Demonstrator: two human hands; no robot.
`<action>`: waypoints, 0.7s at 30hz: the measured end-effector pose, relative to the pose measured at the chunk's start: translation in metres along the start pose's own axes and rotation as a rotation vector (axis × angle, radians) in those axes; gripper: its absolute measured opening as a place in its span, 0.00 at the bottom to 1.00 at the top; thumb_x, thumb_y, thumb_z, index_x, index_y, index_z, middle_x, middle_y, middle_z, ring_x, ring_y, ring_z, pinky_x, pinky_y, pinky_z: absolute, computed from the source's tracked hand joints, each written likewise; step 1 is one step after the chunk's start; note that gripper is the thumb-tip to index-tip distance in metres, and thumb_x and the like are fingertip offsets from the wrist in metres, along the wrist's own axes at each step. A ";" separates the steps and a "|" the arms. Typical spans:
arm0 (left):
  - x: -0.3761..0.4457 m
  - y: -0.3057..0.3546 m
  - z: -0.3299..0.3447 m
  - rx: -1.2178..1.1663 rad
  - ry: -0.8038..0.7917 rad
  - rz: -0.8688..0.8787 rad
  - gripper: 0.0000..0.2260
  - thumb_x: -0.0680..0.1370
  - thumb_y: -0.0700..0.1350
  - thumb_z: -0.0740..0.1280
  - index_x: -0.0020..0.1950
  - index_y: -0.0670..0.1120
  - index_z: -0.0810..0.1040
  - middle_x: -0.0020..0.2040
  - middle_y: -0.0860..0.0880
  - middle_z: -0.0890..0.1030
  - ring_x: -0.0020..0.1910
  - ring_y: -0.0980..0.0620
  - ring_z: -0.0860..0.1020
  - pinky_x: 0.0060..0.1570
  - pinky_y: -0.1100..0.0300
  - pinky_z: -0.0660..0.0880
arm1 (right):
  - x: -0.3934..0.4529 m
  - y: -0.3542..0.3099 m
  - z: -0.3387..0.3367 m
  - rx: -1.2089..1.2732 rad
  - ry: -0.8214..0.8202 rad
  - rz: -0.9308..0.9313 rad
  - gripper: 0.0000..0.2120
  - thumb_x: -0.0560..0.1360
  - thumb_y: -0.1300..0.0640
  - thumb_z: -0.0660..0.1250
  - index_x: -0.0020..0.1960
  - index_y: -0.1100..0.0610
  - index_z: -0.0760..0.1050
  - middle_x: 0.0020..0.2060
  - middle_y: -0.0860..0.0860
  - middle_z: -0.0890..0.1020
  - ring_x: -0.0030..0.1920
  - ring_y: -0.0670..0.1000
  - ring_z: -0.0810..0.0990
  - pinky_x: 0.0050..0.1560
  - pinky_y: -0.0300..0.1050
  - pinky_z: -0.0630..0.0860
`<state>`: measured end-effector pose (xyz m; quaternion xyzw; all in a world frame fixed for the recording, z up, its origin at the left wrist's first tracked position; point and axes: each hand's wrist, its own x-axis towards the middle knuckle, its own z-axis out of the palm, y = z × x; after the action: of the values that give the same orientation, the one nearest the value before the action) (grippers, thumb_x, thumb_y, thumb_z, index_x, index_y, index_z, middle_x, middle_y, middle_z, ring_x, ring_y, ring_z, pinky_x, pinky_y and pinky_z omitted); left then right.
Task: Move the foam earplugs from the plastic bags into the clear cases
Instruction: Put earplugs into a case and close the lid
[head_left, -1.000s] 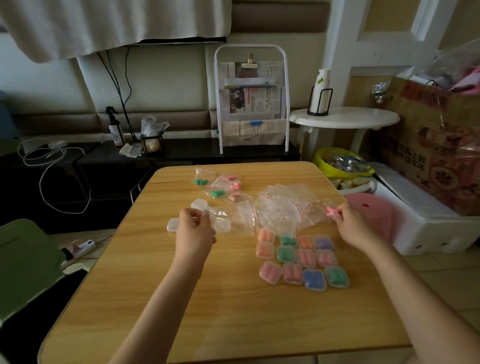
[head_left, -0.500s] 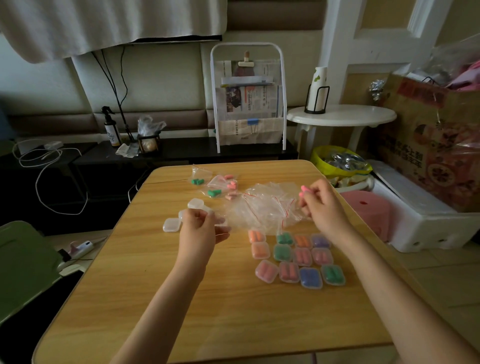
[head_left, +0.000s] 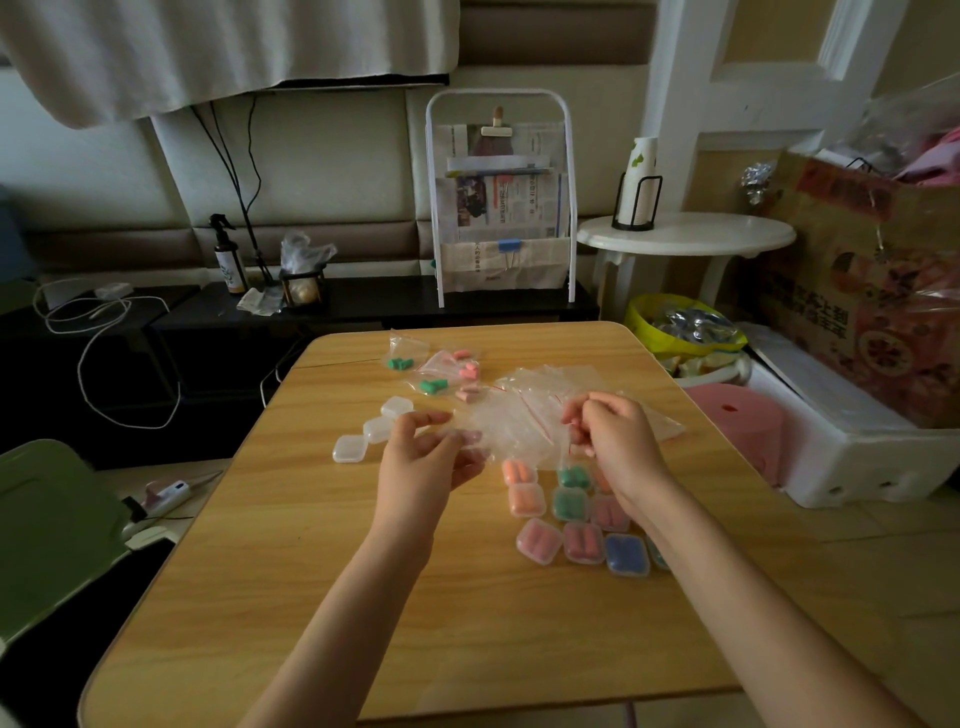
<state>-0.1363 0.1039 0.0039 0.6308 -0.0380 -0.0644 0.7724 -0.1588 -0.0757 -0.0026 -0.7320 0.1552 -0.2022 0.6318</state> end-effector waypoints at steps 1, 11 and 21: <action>0.000 0.000 0.000 0.003 0.000 0.001 0.08 0.78 0.34 0.64 0.56 0.43 0.73 0.45 0.43 0.83 0.37 0.52 0.82 0.40 0.60 0.81 | 0.001 -0.001 -0.002 0.006 0.051 0.033 0.16 0.74 0.70 0.52 0.33 0.59 0.70 0.31 0.53 0.73 0.29 0.46 0.69 0.28 0.35 0.65; 0.001 -0.001 0.001 -0.018 0.004 0.029 0.05 0.79 0.35 0.62 0.53 0.42 0.74 0.46 0.41 0.83 0.40 0.50 0.82 0.42 0.57 0.81 | -0.005 -0.008 0.002 -0.308 -0.103 0.060 0.32 0.77 0.33 0.50 0.31 0.57 0.72 0.22 0.47 0.66 0.22 0.46 0.65 0.28 0.41 0.65; 0.001 0.000 -0.004 0.149 -0.005 0.063 0.09 0.78 0.39 0.65 0.58 0.46 0.74 0.48 0.50 0.83 0.45 0.55 0.82 0.45 0.61 0.78 | -0.009 -0.007 0.003 -0.216 -0.145 -0.139 0.08 0.78 0.53 0.65 0.45 0.55 0.81 0.21 0.41 0.73 0.23 0.43 0.67 0.27 0.40 0.65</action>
<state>-0.1344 0.1077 0.0034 0.6848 -0.0645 -0.0386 0.7248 -0.1655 -0.0675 0.0035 -0.8175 0.0790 -0.1741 0.5432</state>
